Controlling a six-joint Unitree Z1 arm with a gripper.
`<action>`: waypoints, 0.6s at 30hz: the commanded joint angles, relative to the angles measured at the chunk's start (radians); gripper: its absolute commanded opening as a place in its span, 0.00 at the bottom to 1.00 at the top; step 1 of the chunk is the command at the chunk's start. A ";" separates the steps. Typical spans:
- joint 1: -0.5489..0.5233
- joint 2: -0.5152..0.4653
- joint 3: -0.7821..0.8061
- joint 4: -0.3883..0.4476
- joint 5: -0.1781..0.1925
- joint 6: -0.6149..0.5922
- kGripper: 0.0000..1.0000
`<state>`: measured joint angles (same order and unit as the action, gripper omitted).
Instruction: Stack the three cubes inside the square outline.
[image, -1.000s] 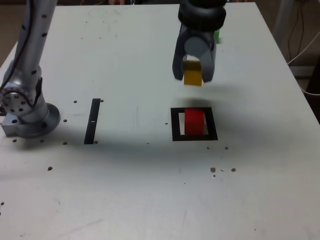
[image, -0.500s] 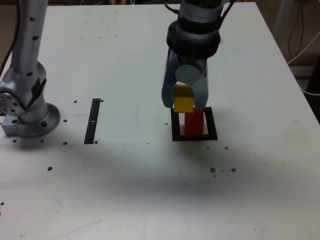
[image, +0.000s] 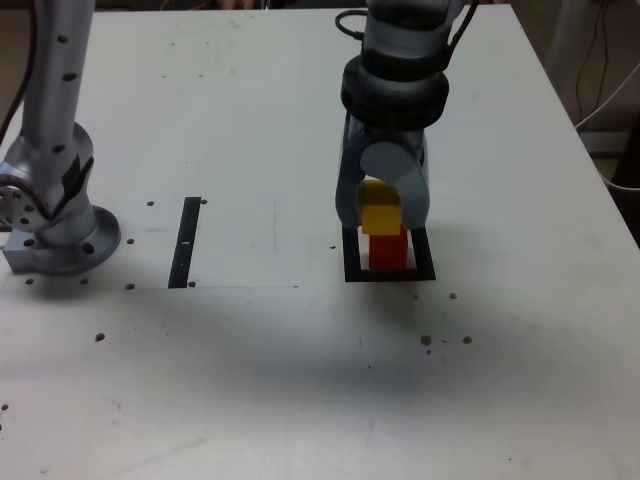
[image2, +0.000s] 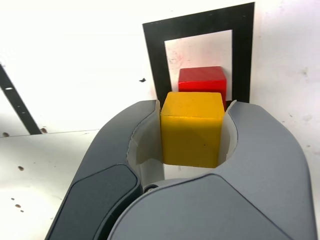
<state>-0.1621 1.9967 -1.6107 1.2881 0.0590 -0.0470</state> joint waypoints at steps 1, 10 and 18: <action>-0.001 -0.001 0.004 -0.010 -0.001 -0.002 0.20; -0.001 0.004 0.021 -0.033 -0.002 -0.002 0.21; -0.001 0.010 0.026 -0.055 -0.006 0.009 0.32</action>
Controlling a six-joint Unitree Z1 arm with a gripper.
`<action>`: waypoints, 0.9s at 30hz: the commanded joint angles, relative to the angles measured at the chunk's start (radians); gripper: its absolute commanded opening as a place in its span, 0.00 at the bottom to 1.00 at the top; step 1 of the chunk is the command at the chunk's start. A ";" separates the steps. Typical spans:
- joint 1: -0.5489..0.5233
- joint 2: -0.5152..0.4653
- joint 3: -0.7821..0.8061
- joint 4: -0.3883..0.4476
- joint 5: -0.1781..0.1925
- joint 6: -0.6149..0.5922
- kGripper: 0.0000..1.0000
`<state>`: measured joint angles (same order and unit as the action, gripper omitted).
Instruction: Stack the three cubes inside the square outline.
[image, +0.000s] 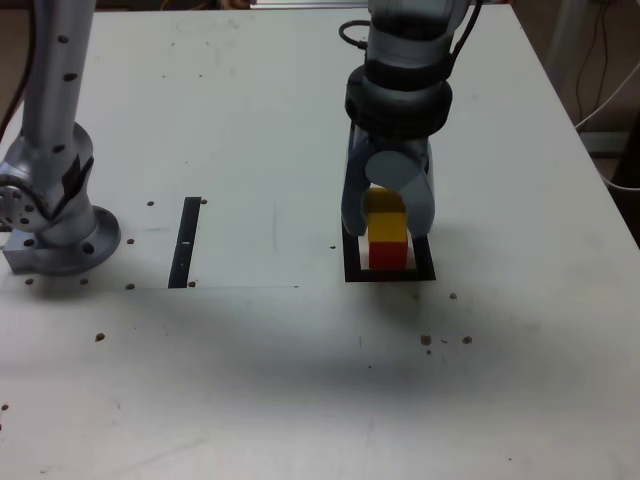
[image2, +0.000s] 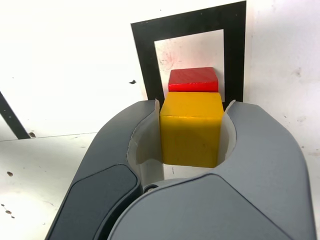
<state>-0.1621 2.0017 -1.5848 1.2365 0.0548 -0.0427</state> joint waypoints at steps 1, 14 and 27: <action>-0.001 0.006 0.000 -0.003 -0.003 0.006 0.34; 0.003 0.011 0.012 -0.016 -0.003 0.014 0.55; 0.005 -0.042 0.063 -0.017 0.069 -0.013 0.99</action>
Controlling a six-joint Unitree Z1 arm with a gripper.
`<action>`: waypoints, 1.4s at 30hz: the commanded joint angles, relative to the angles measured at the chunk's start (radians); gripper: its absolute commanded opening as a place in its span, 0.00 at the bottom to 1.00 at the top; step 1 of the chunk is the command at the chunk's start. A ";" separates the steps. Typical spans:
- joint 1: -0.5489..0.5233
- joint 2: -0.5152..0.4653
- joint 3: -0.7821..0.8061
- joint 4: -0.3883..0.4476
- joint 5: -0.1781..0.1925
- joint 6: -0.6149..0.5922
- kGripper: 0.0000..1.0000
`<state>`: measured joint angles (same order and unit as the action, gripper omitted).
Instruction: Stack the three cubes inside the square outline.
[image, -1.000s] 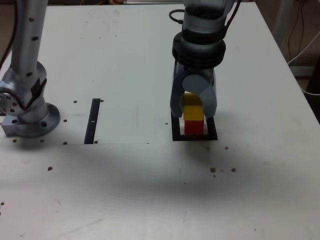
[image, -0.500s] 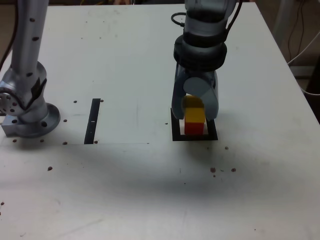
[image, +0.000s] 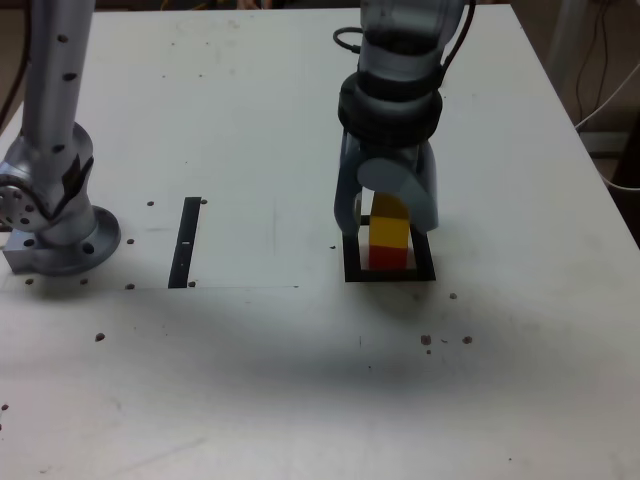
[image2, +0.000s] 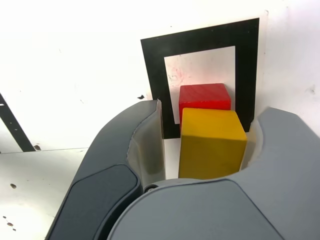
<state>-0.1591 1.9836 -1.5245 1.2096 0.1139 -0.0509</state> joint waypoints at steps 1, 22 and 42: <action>0.004 -0.035 0.004 0.020 0.022 -0.008 0.99; 0.521 0.063 -0.335 0.095 0.068 0.538 0.99; 0.771 0.583 -1.115 0.226 0.019 0.743 0.99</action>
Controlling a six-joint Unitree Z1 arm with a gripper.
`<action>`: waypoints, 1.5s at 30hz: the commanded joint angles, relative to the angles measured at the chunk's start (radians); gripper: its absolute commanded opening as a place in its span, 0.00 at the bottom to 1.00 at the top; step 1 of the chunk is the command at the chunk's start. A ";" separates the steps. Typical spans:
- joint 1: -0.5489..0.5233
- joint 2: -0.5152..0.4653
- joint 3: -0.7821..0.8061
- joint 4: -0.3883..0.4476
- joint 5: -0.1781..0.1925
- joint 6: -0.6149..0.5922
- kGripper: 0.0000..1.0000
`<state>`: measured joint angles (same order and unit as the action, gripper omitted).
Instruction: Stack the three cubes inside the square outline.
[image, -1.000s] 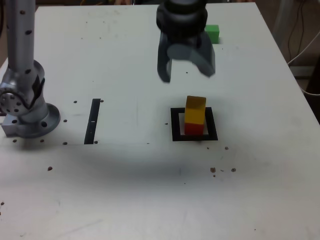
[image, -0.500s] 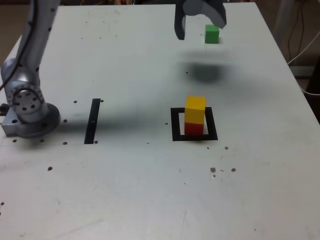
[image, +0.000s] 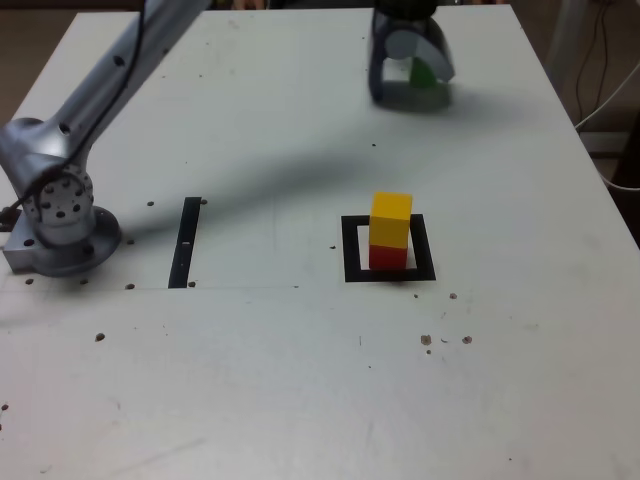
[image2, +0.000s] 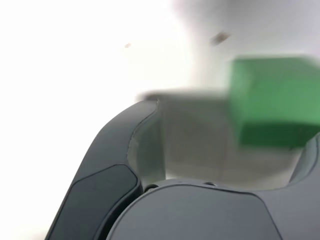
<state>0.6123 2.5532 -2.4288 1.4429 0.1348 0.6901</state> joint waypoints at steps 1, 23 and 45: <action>-0.001 0.025 -0.228 -0.013 -0.003 0.005 0.99; -0.002 0.083 -0.253 -0.082 0.026 0.016 0.96; 0.001 0.095 -0.253 -0.124 -0.007 0.019 0.22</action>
<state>0.6121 2.6376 -2.6786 1.3237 0.1314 0.7061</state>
